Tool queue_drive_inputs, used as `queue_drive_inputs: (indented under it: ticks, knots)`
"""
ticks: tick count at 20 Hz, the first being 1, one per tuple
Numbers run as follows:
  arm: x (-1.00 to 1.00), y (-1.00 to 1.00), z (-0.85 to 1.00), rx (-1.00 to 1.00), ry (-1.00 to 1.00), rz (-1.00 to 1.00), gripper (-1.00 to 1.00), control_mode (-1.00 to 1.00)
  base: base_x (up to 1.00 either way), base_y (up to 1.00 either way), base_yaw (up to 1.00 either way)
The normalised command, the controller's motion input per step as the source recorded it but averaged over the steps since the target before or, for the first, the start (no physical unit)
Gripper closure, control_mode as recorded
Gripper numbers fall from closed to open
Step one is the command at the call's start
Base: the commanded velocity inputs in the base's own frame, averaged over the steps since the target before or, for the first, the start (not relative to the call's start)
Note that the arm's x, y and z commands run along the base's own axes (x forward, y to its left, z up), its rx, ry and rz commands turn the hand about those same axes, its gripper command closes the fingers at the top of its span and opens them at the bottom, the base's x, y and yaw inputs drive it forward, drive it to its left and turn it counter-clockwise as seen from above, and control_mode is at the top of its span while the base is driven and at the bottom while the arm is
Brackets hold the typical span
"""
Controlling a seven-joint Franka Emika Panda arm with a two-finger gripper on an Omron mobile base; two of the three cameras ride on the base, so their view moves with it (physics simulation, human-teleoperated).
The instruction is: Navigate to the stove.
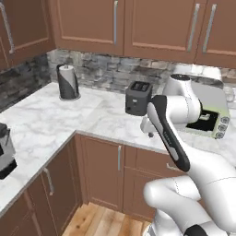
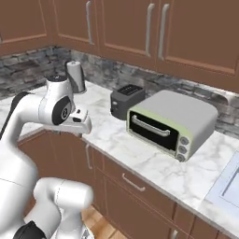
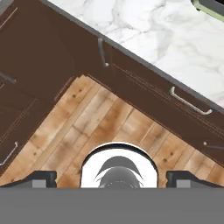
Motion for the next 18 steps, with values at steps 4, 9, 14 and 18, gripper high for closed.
queue_drive_inputs:
  ticks: [4,9,14,18]
  knots:
    - [0.00,0.00,0.00,0.00,0.00,0.00,-1.00,1.00,0.00,-0.95,-0.44]
    - [0.00,0.00,0.00,0.00,0.00,0.00,-1.00,1.00,0.00,-0.92,-0.45]
    - [0.00,0.00,0.00,0.00,0.00,0.00,-1.00,1.00,-0.56,-0.81,-0.40]
    - [0.00,0.00,0.00,0.00,0.00,0.00,-1.00,1.00,-0.62,-0.64,-0.45]
